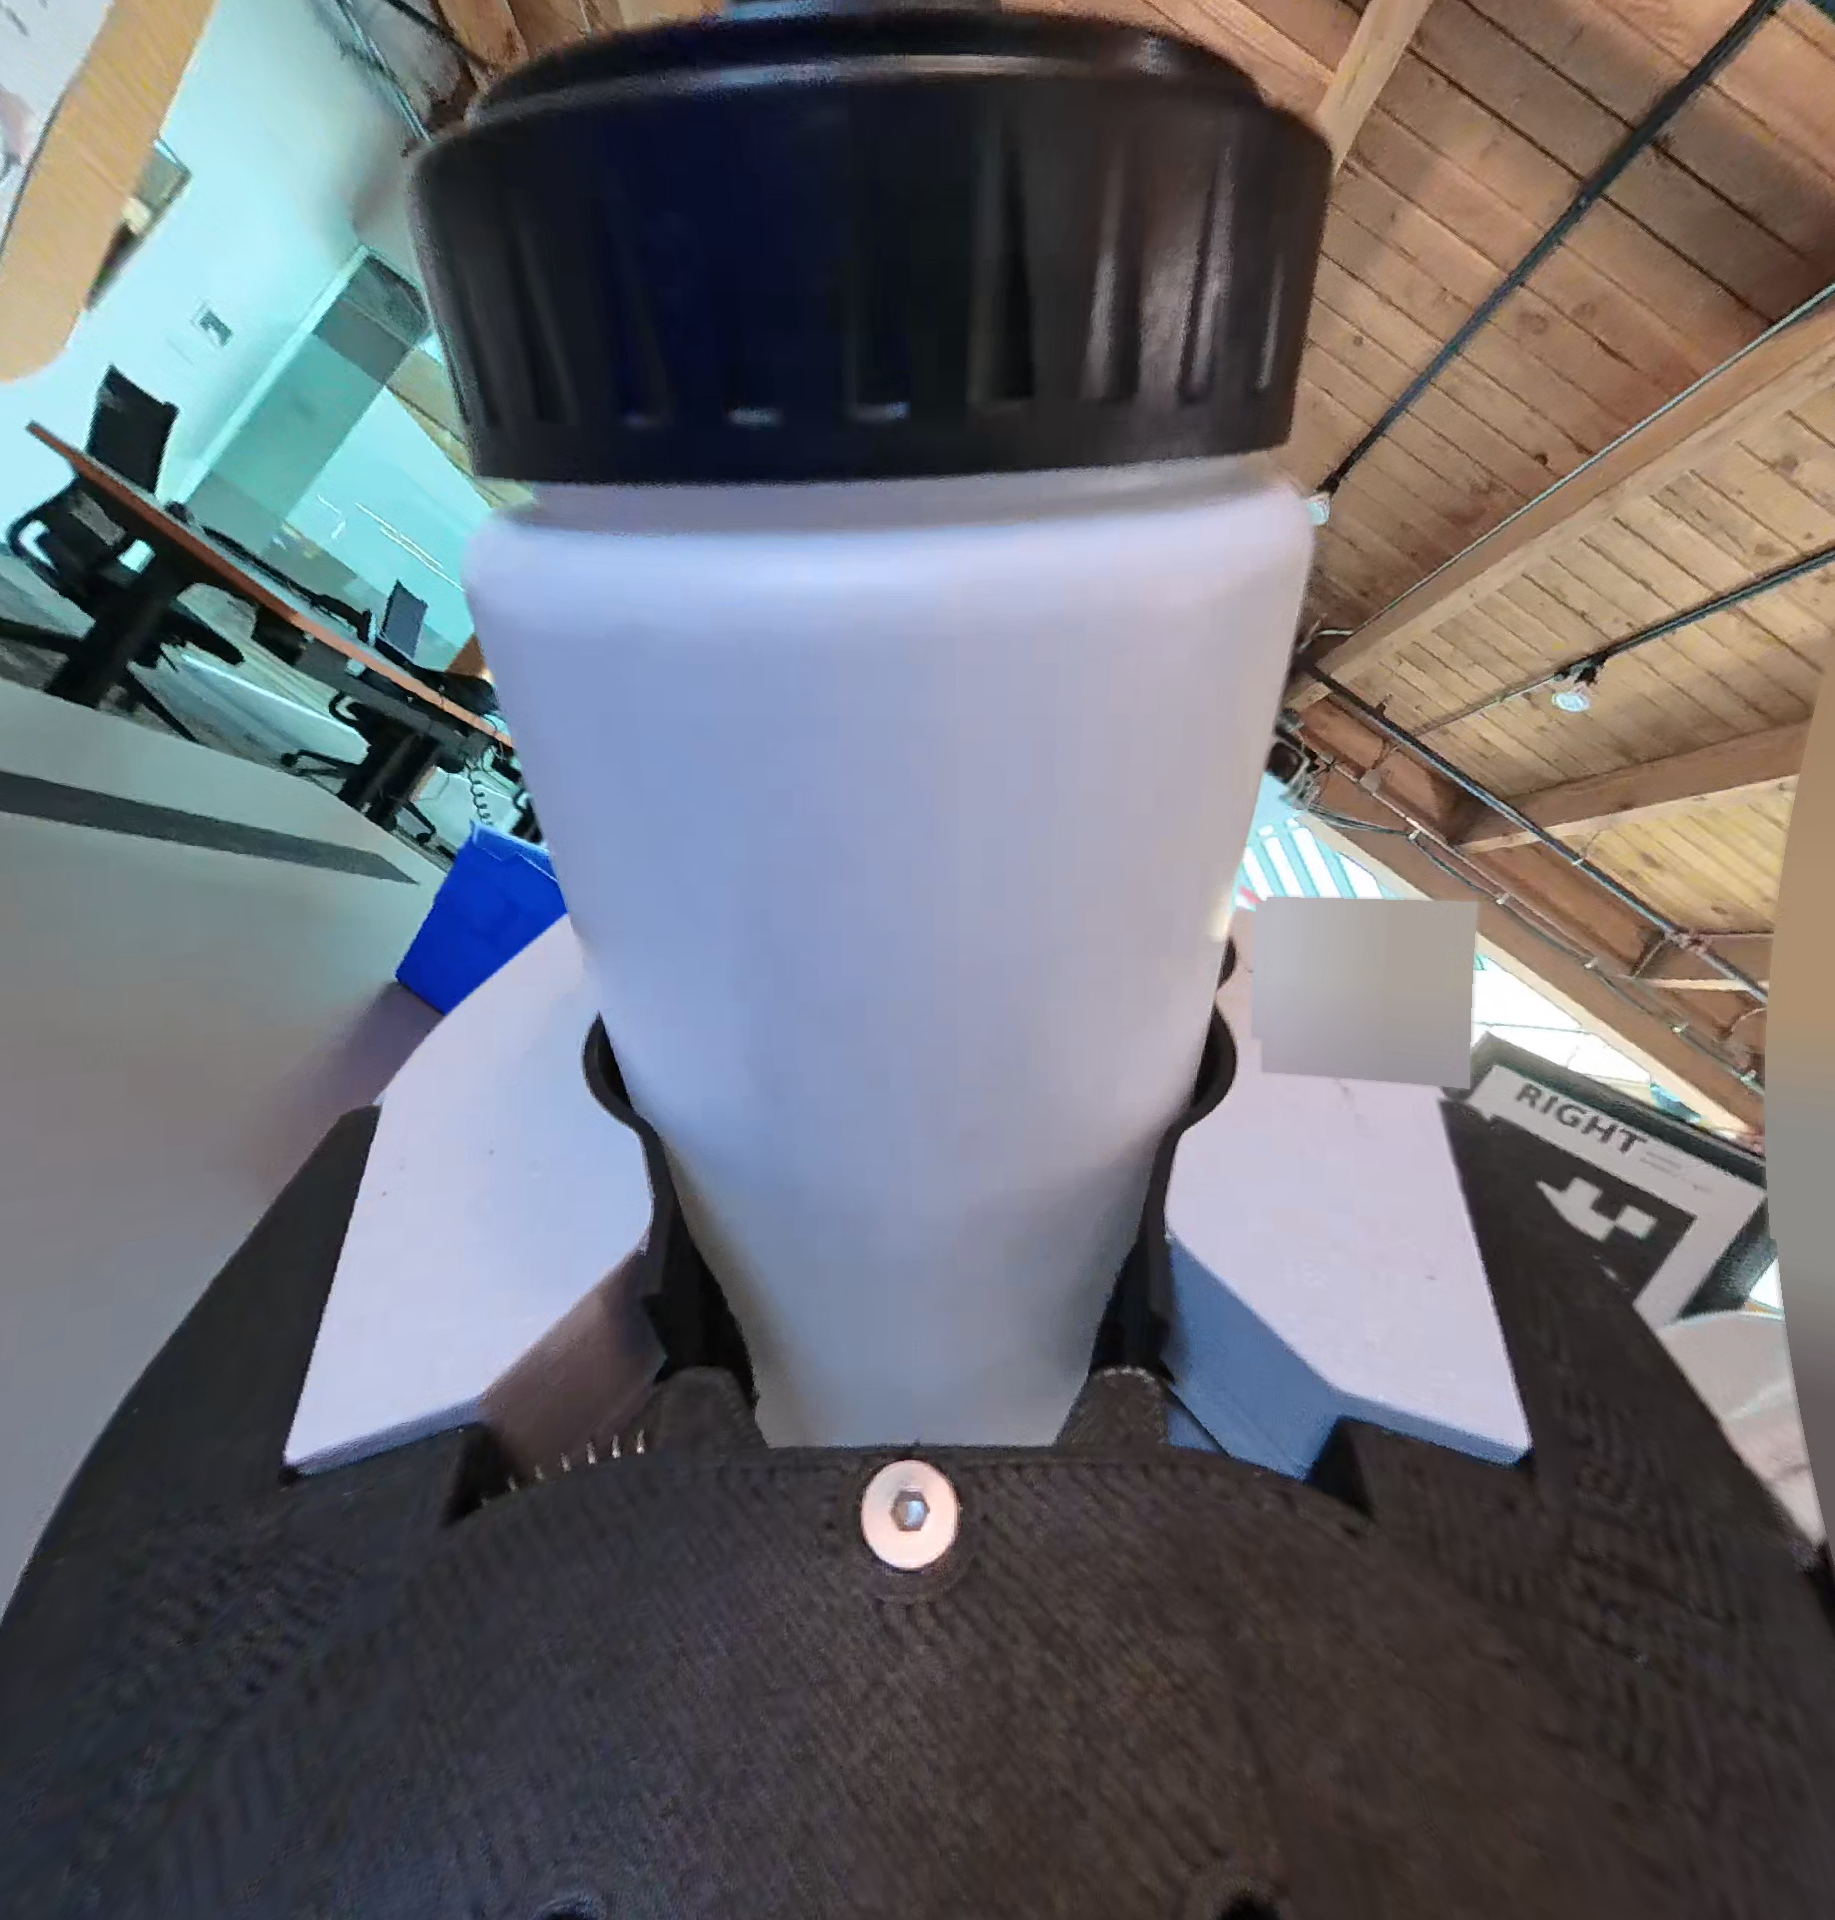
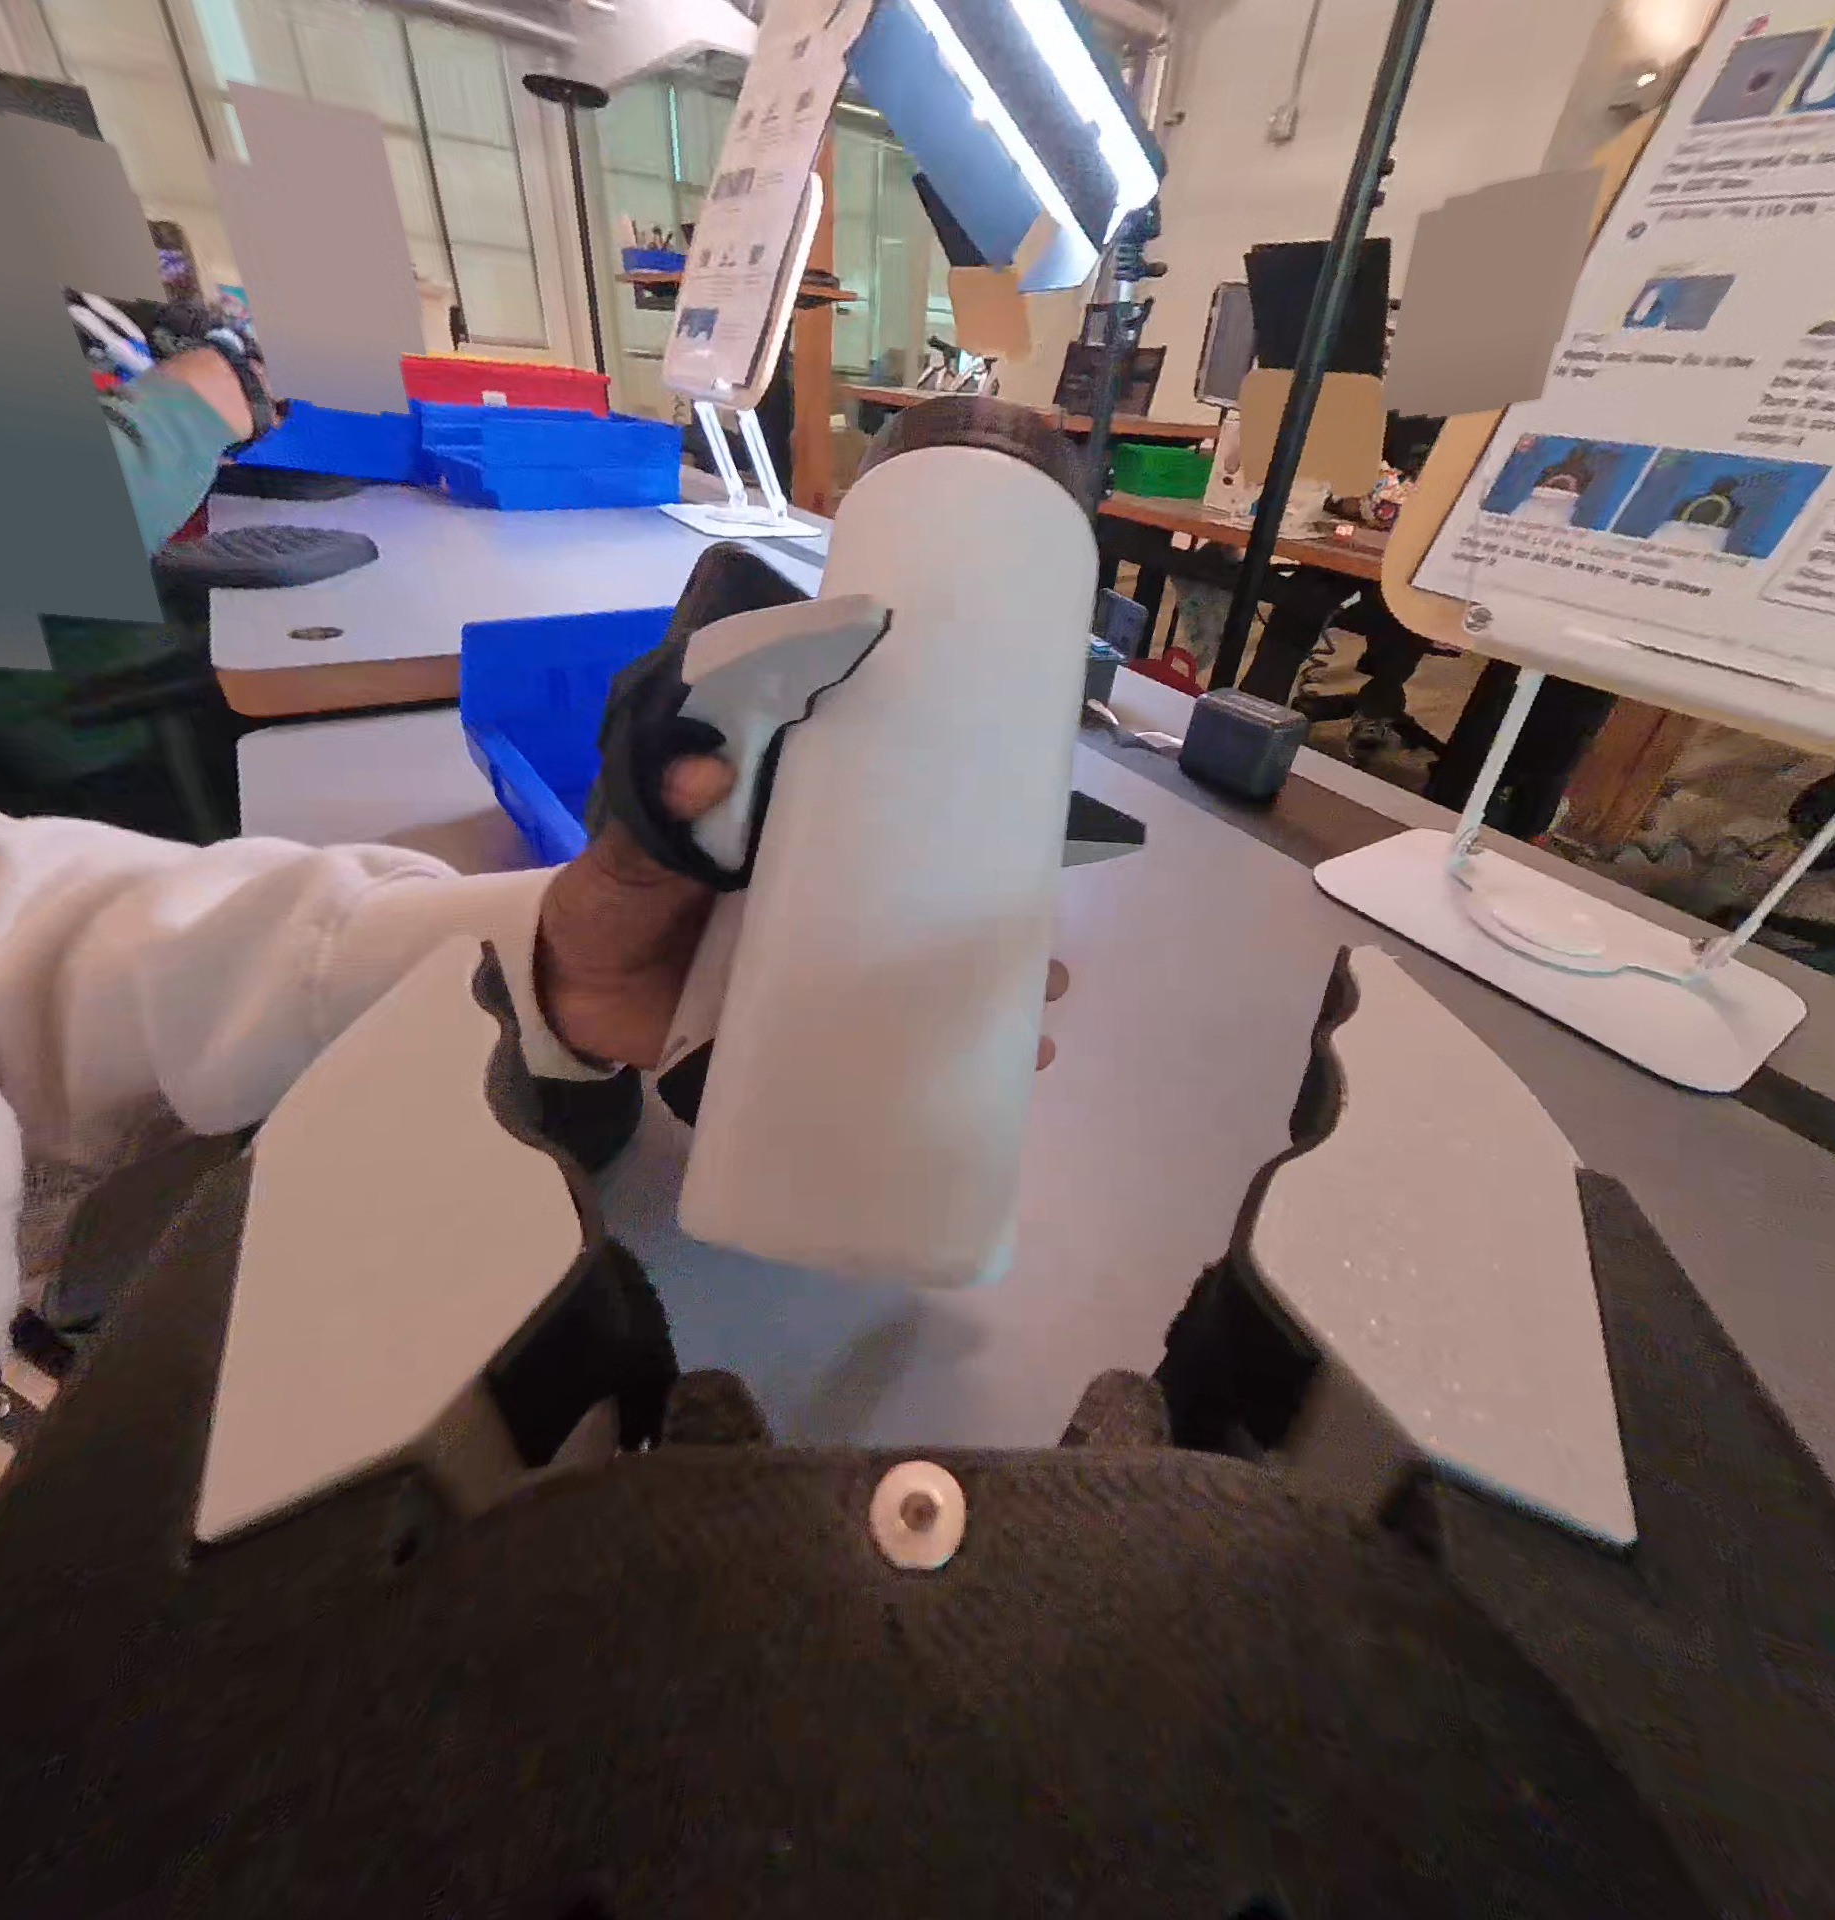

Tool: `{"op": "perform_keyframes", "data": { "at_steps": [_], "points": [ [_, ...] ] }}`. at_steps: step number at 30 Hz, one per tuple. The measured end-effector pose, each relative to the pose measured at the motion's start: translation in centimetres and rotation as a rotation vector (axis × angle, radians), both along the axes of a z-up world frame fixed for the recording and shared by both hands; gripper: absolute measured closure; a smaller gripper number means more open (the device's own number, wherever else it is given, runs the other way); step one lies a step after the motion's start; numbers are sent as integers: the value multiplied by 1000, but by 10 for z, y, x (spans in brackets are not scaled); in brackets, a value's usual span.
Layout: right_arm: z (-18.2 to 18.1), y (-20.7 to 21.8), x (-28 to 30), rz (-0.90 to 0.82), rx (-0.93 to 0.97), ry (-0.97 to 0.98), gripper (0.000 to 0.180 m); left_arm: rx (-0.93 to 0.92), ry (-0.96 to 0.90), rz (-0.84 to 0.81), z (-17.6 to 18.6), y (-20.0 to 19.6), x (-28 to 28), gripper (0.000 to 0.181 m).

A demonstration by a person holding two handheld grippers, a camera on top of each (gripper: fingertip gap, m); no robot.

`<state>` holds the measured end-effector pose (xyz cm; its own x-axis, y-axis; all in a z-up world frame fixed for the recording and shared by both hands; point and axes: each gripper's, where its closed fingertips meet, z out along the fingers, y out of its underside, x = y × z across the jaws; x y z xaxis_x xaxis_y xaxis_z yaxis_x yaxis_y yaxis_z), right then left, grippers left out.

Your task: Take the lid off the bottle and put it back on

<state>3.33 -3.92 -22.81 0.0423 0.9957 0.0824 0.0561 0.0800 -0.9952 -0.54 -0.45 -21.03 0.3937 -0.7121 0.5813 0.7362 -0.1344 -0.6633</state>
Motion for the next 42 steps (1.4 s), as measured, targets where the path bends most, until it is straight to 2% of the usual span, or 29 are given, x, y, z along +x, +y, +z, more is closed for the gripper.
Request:
{"op": "perform_keyframes", "data": {
  "at_steps": [1,6,11,12,13,15,20,23,26,31,34,36,38,42],
  "points": [
    [-5,-5,-4,7,41,-27,34,10,14,10,1,-1,1,77],
    [-36,3,-22,-120,279,-258,35,95,116,61,5,-8,10,77],
    [-43,2,-36,-188,417,-310,55,272,256,140,16,-24,22,77],
    [-42,0,-37,-188,429,-306,63,299,262,148,19,-27,22,77],
    [-42,-4,-37,-175,436,-297,79,318,258,147,21,-30,22,77],
    [-35,-5,-35,-218,415,-264,93,340,250,139,23,-34,22,76],
    [-34,-5,-30,-234,397,-280,94,343,211,117,26,-35,24,75],
    [-25,8,-21,-292,434,-256,95,353,158,135,33,-37,18,67],
    [1,38,6,-393,422,-192,94,400,257,227,36,-39,15,66],
    [56,124,101,-676,326,-152,94,474,470,318,33,-43,30,67],
    [61,187,162,-825,158,-226,94,457,499,320,28,-39,34,68],
    [42,232,200,-929,39,-313,95,446,490,320,27,-37,33,68],
    [5,264,225,-949,-136,-407,95,446,495,337,28,-36,30,69],
    [-74,287,245,-909,-441,-568,95,429,503,352,27,-33,27,70]
  ]
}}
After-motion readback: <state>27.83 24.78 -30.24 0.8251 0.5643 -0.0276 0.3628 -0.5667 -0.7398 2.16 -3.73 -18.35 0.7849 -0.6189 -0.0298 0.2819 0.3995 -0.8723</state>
